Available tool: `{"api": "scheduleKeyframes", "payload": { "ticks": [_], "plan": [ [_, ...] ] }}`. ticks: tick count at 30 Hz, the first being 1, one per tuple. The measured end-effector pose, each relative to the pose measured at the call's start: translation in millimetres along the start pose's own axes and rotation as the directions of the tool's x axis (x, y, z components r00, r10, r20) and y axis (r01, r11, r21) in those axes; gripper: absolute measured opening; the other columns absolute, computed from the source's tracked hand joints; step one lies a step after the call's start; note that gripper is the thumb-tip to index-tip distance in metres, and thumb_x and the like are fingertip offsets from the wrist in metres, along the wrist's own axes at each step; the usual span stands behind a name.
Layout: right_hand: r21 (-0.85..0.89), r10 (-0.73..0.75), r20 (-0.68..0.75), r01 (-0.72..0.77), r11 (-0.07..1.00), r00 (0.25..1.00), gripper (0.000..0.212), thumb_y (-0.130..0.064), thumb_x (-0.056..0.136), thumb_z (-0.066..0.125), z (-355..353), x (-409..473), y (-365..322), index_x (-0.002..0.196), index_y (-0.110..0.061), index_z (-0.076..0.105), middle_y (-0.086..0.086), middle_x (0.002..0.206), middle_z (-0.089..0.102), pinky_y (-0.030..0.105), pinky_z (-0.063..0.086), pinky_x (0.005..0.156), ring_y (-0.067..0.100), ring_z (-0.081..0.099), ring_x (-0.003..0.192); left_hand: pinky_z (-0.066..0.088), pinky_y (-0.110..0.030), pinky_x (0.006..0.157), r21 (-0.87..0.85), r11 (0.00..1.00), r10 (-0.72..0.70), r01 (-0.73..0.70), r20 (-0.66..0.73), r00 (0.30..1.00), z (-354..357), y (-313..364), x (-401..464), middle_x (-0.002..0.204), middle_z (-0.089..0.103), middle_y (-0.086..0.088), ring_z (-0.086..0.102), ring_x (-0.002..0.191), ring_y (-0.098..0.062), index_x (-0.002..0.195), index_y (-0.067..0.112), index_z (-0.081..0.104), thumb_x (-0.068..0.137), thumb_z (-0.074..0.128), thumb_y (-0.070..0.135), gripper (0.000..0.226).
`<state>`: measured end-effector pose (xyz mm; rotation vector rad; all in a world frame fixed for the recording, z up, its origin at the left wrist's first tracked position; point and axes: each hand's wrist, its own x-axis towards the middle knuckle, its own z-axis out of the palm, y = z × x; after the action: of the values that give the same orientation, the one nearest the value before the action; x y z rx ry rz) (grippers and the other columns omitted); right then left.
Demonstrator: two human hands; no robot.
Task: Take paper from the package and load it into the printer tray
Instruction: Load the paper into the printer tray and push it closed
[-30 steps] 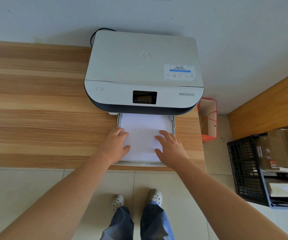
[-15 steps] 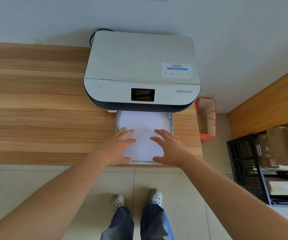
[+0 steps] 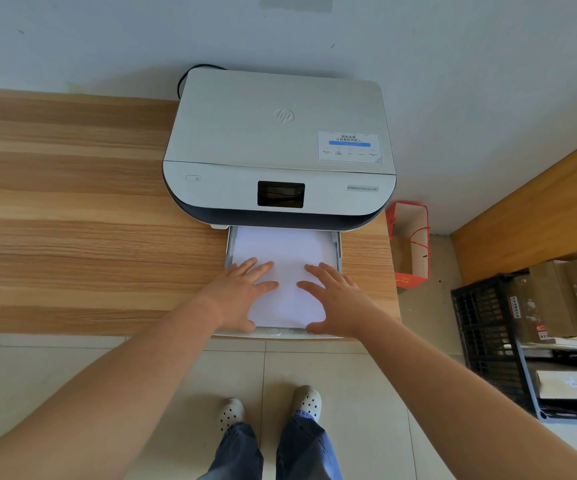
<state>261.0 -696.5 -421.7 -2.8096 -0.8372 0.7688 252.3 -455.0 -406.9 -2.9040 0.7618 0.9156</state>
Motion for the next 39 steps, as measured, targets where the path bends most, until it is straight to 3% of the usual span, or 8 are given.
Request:
{"api": "scheduleKeyframes", "payload": {
  "ticks": [22, 28, 39],
  "plan": [
    [-0.077, -0.019, -0.056, 0.015, 0.997, 0.998, 0.076, -0.057, 0.08, 0.059, 5.5, 0.0, -2.7, 0.146, -0.033, 0.031, -0.001, 0.159, 0.017, 0.046, 0.014, 0.117, 0.024, 0.013, 0.146, 0.001, -0.047, 0.12, -0.01, 0.999, 0.036, -0.036, -0.001, 0.999, 6.8, -2.2, 5.3, 0.161, -0.012, 0.004, -0.012, 0.147, -0.023, 0.151, 0.032, 0.015, 0.083, 0.061, 0.041, 0.082],
    [-0.074, 0.016, -0.007, -0.016, 0.997, 1.0, 0.089, -0.057, 0.077, 0.063, 1.5, 4.9, -4.6, 0.15, -0.034, 0.018, 0.002, 0.162, 0.004, 0.045, 0.011, 0.118, 0.027, 0.001, 0.149, 0.001, -0.042, 0.118, -0.031, 0.999, 0.025, -0.026, -0.031, 0.999, 7.9, -1.8, 6.2, 0.162, -0.009, 0.003, -0.01, 0.147, -0.025, 0.15, 0.034, 0.019, 0.081, 0.062, 0.041, 0.082],
    [-0.063, 0.042, 0.011, -0.042, 0.997, 0.999, 0.088, -0.055, 0.078, 0.064, -1.0, 3.9, -9.9, 0.15, -0.033, 0.018, 0.002, 0.161, 0.008, 0.044, 0.016, 0.118, 0.025, 0.005, 0.148, 0.002, -0.044, 0.12, -0.036, 0.999, 0.024, -0.024, -0.006, 1.0, 6.5, -1.0, 6.7, 0.162, -0.007, 0.0, -0.008, 0.147, -0.028, 0.15, 0.033, 0.02, 0.082, 0.063, 0.038, 0.081]
  ]
}}
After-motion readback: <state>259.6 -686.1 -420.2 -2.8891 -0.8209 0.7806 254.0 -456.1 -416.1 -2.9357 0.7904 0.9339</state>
